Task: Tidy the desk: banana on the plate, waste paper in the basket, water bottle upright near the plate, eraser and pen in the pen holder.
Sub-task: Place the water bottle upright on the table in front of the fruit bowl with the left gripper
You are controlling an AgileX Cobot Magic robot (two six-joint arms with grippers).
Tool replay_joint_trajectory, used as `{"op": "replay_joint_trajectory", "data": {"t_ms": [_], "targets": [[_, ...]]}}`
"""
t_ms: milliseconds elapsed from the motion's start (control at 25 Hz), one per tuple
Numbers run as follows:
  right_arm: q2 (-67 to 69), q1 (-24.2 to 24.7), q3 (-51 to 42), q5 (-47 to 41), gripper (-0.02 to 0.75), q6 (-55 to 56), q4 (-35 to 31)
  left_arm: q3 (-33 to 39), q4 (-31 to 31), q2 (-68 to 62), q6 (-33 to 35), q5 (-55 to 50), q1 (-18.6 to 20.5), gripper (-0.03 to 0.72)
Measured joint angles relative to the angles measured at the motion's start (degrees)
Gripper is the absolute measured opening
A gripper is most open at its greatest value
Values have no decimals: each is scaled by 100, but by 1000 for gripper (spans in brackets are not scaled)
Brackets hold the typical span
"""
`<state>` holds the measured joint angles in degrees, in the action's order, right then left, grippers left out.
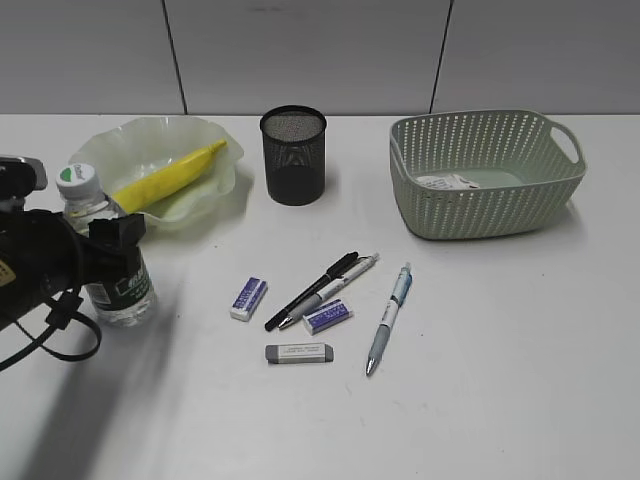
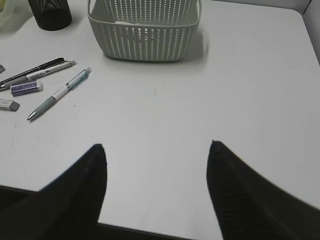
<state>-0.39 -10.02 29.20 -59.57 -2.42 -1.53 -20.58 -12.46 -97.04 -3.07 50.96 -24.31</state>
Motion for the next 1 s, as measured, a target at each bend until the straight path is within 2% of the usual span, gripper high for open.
{"op": "replay_joint_trajectory", "data": {"t_ms": [320,1000], "targets": [[0,0,0,0,499,0,0,-5,59,-192,0,297,0,504],[0,0,0,0,499,0,0,0,59,-58,0,174,0,525]]}}
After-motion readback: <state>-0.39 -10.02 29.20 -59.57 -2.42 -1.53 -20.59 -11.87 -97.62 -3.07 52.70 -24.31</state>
